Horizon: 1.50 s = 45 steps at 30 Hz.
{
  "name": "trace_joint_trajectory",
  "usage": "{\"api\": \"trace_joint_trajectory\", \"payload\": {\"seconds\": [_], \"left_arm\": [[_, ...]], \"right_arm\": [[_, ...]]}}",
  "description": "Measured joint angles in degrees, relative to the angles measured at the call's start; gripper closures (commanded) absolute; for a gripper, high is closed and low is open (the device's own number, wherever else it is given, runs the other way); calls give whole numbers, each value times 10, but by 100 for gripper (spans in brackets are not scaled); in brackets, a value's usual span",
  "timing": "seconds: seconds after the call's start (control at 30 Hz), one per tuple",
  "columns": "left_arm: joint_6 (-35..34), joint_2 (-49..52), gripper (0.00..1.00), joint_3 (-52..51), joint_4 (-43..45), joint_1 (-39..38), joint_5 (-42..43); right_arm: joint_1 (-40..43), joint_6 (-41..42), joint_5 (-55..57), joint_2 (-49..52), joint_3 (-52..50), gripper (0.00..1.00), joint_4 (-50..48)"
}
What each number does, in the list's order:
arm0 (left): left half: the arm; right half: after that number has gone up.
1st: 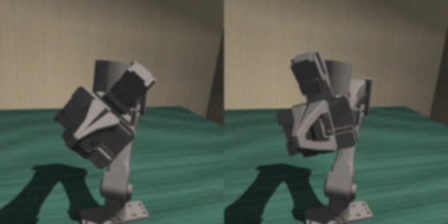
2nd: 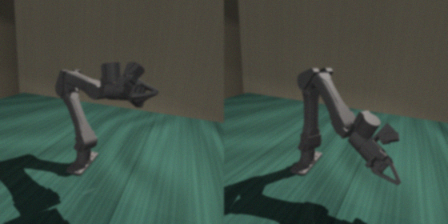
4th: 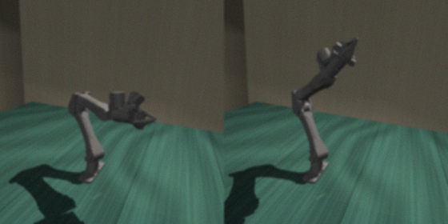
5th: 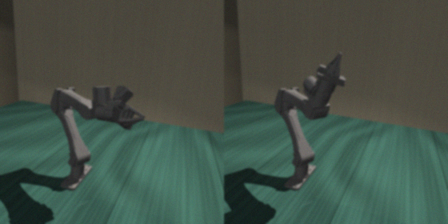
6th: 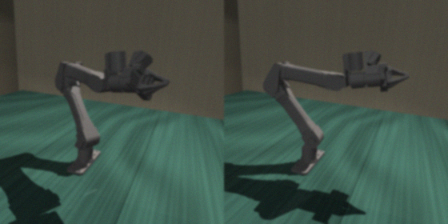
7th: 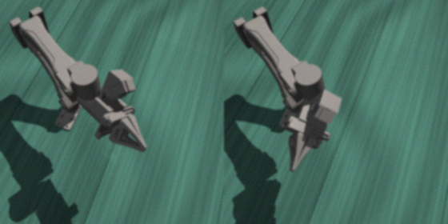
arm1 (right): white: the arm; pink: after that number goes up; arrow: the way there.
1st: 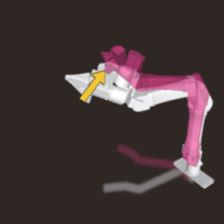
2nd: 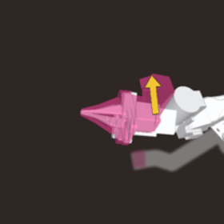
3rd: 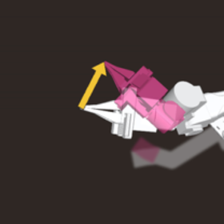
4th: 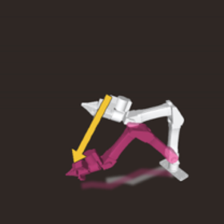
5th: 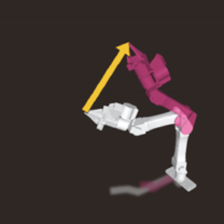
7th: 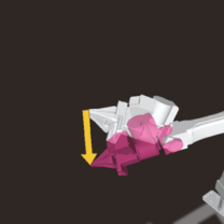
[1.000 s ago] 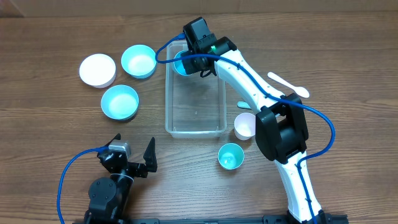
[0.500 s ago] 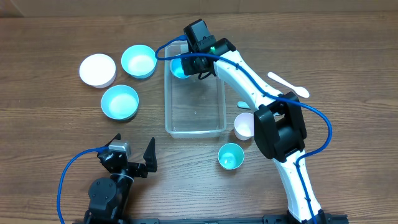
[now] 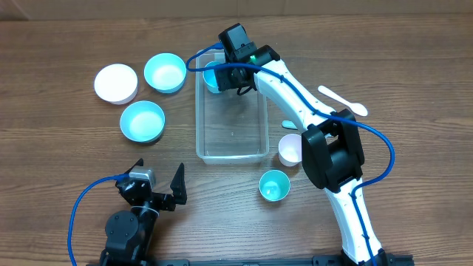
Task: Pack container
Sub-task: 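Carry the blue cup into the container's far-left corner and release, then move the right gripper to the pink cup and grasp it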
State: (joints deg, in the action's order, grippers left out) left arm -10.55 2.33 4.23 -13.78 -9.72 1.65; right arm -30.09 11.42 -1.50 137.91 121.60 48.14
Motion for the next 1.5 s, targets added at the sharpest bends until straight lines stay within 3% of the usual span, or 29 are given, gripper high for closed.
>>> {"api": "trace_joint_trajectory", "payload": {"seconds": [0.27, 0.33, 0.4, 0.63, 0.73, 0.9, 1.03, 1.13, 1.27, 1.4, 1.5], "left_arm": [[0, 0, 0, 0, 0, 0, 0], [0, 0, 0, 0, 0, 0, 0], [0, 0, 0, 0, 0, 0, 0], [0, 0, 0, 0, 0, 0, 0], [0, 0, 0, 0, 0, 0, 0], [0, 0, 0, 0, 0, 0, 0], [0, 1, 0, 1, -2, 0, -1], [0, 1, 0, 2, -3, 0, -2], [0, 1, 0, 2, -3, 0, -2], [0, 1, 0, 2, -3, 0, -2], [0, 1, 0, 2, -3, 0, -2]], "right_arm": [[1, 5, 0, 2, 144, 25, 98], [3, 6, -2, 2, 204, 18, 185], [16, 8, -8, -9, 261, 18, 313], [71, 7, 6, -142, 270, 20, 484], [67, 6, 20, -223, 251, 21, 490], [67, 5, 56, -348, 64, 20, 460], [67, 7, 69, -527, -250, 11, 282], [74, 19, 64, -635, -453, 12, 193], [121, 29, 26, -641, -603, 14, 98], [128, 24, 13, -616, -635, 17, 42], [129, 20, 5, -540, -645, 19, 17]]}}
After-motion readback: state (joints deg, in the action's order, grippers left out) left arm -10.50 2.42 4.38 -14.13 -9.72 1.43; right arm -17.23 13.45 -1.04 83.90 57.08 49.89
